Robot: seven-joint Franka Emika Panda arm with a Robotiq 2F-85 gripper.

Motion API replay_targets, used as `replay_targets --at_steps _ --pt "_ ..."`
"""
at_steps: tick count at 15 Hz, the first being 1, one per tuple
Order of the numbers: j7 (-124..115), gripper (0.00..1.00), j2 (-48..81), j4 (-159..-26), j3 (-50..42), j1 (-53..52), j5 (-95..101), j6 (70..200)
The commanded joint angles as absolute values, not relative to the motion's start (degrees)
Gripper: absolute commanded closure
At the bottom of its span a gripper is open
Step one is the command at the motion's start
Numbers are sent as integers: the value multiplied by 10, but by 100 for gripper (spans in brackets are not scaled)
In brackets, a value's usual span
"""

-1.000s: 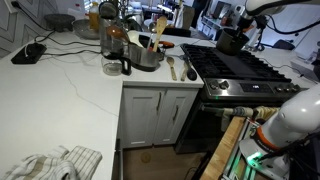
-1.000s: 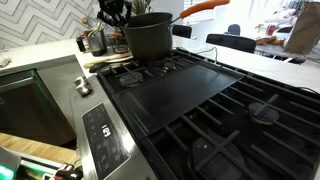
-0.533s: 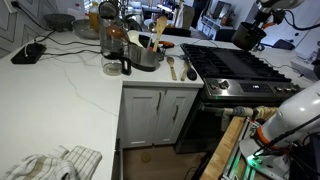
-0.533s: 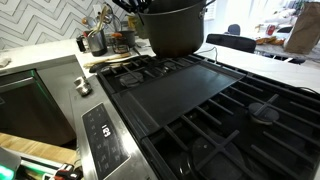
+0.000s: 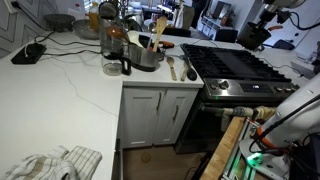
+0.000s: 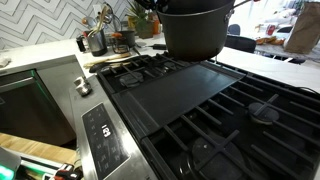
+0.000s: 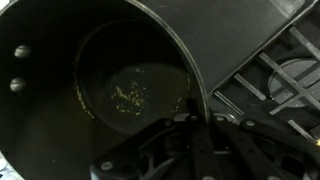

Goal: Remove the pot from the left front plate and move it on the rear left plate

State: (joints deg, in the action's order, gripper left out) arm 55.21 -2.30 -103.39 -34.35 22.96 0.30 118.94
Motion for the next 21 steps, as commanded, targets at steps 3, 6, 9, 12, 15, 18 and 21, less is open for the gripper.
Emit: replay_targets --at_steps 3,6,9,12,15,18,21 --pt "553 95 -18 -1029 -332 241 0 1187" --pt "557 99 15 -998 -336 247 -9 1170" --pt "562 99 73 -945 -341 267 -46 1141" --pt "565 99 138 -871 -334 309 -91 1104" --pt "563 99 197 -792 -317 359 -117 1068" --pt "553 99 250 -715 -283 419 -124 1044" --pt "544 99 303 -644 -238 478 -120 1041"
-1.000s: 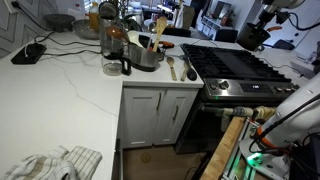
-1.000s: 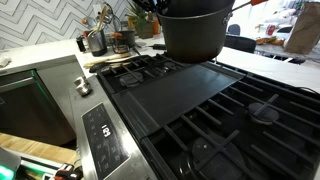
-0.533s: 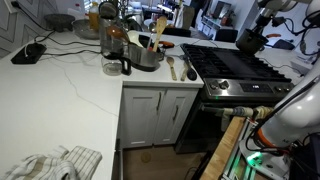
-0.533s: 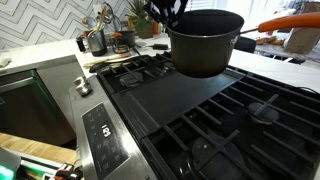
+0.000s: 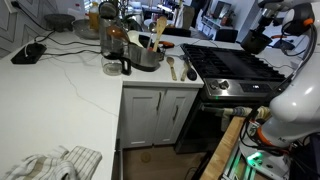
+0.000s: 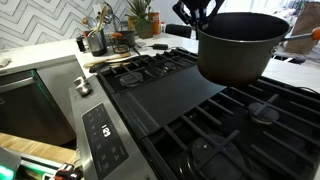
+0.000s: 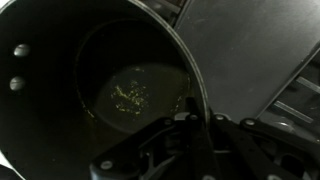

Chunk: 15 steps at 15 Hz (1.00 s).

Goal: Remove the pot from the left front plate and move it on the rear left plate

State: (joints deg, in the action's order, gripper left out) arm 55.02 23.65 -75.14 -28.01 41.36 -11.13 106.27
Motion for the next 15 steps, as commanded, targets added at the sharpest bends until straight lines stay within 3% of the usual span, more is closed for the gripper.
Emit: replay_targets --at_steps 1,6,15 --pt "542 99 319 -621 -224 496 -117 1040" --pt "518 99 397 -513 -155 570 -111 1003" --pt "430 99 540 -314 -184 591 -116 946"
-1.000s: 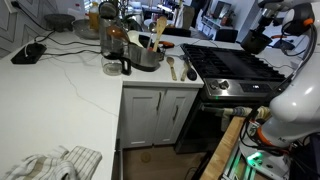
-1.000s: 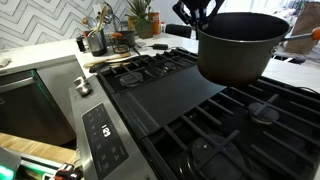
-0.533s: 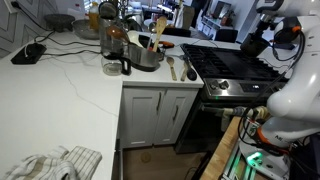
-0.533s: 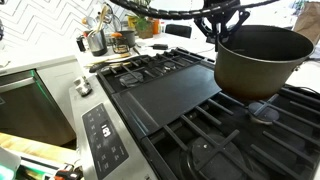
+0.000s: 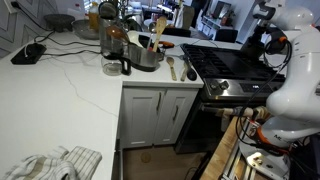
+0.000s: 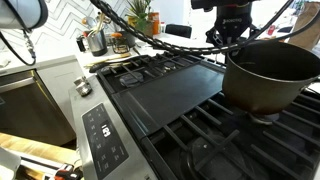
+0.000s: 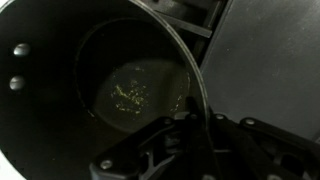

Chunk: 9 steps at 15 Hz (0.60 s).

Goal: Remove the pot from the left front plate and move it on the rear left plate

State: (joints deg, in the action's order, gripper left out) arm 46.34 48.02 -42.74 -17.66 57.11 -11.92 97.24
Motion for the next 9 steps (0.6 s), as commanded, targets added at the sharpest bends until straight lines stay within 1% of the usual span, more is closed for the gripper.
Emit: replay_targets --at_steps 1,2,9 --pt "420 99 548 -304 -187 591 -113 946" --pt "403 99 543 -310 -145 608 -72 956" --pt "352 99 591 -247 -116 619 -4 948"
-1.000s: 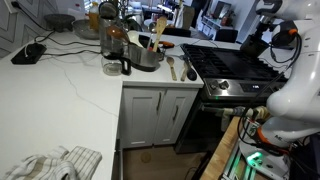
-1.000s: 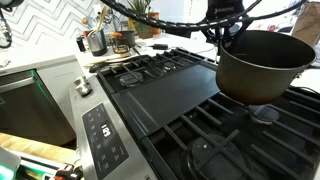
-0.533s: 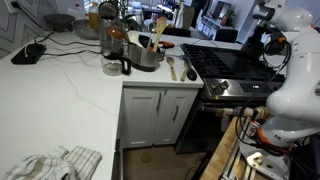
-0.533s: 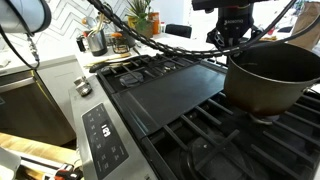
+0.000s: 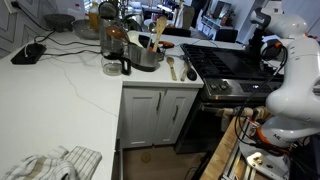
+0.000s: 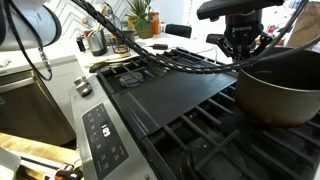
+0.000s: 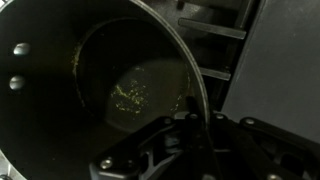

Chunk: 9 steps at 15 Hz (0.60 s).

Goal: Remove the pot from the left front plate and move it on the rear left plate

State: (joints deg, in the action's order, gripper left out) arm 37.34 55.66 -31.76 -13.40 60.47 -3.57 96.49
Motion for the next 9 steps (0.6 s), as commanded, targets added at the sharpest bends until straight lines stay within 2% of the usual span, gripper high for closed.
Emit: replay_targets --at_steps 1,7,8,9 --pt "349 99 596 -240 -113 620 0 947" --pt "342 99 619 -209 -89 626 2 954" --pt "342 70 609 -228 -87 624 3 967" --pt "342 70 592 -259 -86 620 5 981"
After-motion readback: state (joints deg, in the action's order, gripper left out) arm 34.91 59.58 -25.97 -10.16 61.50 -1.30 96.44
